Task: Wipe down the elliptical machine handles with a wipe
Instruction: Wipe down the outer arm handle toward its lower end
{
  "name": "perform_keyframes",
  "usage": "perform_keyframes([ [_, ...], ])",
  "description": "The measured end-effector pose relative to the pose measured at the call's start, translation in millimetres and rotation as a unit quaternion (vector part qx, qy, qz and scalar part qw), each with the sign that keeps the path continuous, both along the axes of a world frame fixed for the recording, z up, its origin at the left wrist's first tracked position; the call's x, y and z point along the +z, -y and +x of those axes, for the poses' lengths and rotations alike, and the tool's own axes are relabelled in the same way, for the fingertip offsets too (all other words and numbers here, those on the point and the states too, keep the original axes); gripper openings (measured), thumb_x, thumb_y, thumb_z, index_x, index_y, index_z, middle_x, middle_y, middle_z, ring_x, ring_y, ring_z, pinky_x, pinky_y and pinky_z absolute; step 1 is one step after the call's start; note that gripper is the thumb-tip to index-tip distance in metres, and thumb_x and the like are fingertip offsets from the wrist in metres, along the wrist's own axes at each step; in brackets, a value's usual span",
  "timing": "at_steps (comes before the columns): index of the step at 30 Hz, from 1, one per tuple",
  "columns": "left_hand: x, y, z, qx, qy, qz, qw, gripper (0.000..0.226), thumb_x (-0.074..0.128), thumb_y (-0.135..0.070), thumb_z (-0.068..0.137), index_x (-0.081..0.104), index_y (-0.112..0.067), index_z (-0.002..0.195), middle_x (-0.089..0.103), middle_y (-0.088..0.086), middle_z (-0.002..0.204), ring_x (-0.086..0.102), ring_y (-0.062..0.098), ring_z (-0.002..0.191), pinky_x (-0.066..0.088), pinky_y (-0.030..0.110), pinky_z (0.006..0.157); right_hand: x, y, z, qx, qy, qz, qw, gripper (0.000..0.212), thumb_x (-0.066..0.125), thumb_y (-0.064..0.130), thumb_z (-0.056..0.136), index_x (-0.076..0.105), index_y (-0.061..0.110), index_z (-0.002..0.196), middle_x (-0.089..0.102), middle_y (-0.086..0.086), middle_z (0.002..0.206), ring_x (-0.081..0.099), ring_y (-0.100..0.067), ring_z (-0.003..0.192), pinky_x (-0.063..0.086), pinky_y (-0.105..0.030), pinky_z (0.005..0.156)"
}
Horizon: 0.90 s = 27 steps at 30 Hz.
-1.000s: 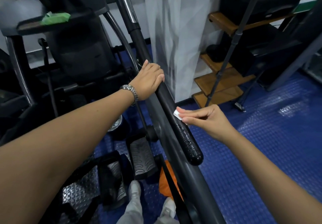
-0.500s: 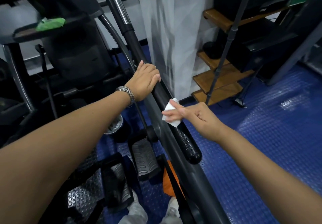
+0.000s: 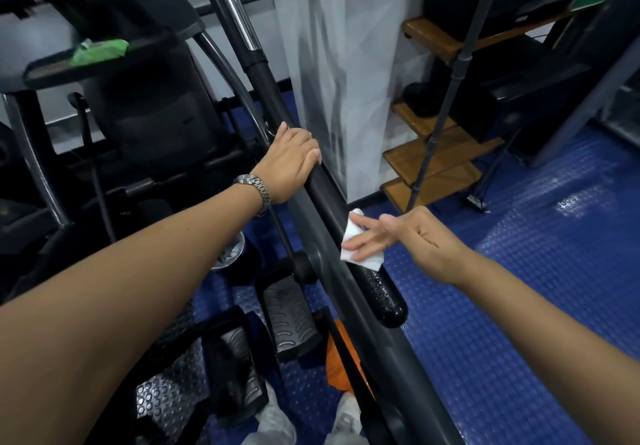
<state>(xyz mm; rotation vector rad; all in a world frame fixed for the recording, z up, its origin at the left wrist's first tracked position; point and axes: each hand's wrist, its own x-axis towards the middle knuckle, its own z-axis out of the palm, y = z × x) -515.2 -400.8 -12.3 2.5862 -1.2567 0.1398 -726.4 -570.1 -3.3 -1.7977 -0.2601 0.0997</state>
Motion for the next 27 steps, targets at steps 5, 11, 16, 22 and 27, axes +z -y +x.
perform_keyframes([
  [5, 1, 0, -1, 0.002, 0.002, 0.003, 1.000, 0.058, 0.007, -0.040, 0.091, 0.060, -0.017, 0.091, 0.051, 0.003, 0.099, 0.041, 0.019, 0.115, 0.000, 0.033, 0.114, 2, -11, 8, -0.029, 0.046, -0.044, 0.998, 0.018, 0.065, 0.023, 0.091, 0.077, 0.010, 0.094, 0.075, 0.001, 0.098, 0.059, -0.007, 0.118, 0.044, -0.030, 0.105],
  [11, 1, 0, -2, 0.003, 0.002, 0.002, 1.000, 0.056, 0.008, -0.039, 0.091, 0.059, -0.017, 0.090, 0.051, 0.003, 0.099, 0.041, 0.018, 0.114, 0.000, 0.033, 0.114, 12, -11, 18, -0.085, 0.071, -0.106, 0.988, 0.019, 0.086, 0.017, 0.069, 0.078, 0.012, 0.085, 0.075, 0.006, 0.094, 0.067, -0.001, 0.098, 0.055, -0.027, 0.086],
  [16, 1, 0, -1, 0.004, 0.007, -0.002, 1.000, 0.054, 0.009, -0.038, 0.091, 0.059, -0.017, 0.089, 0.050, 0.003, 0.098, 0.041, 0.018, 0.113, 0.000, 0.033, 0.114, 19, -13, 30, -0.153, 0.044, -0.156, 0.975, 0.054, 0.091, 0.034, 0.056, 0.055, 0.024, 0.094, 0.055, 0.006, 0.093, 0.057, -0.007, 0.081, 0.043, -0.014, 0.066],
  [22, 1, 0, -2, 0.004, -0.001, -0.005, 1.000, 0.055, 0.009, -0.038, 0.091, 0.059, -0.017, 0.089, 0.050, 0.004, 0.099, 0.041, 0.019, 0.115, 0.001, 0.034, 0.114, 19, -35, 36, -0.115, -0.216, -0.182, 0.952, 0.077, 0.089, 0.036, 0.059, 0.042, 0.013, 0.115, 0.049, 0.005, 0.099, 0.049, -0.011, 0.087, 0.040, -0.023, 0.062],
  [27, -1, 1, -2, 0.005, -0.002, -0.009, 1.000, 0.055, 0.008, -0.038, 0.091, 0.059, -0.017, 0.090, 0.050, 0.003, 0.100, 0.040, 0.019, 0.118, -0.002, 0.031, 0.114, 30, -19, 25, -0.071, -0.291, -0.203, 0.932, 0.067, 0.088, 0.043, 0.058, 0.054, 0.013, 0.107, 0.063, -0.001, 0.098, 0.060, -0.013, 0.081, 0.050, -0.027, 0.066],
])
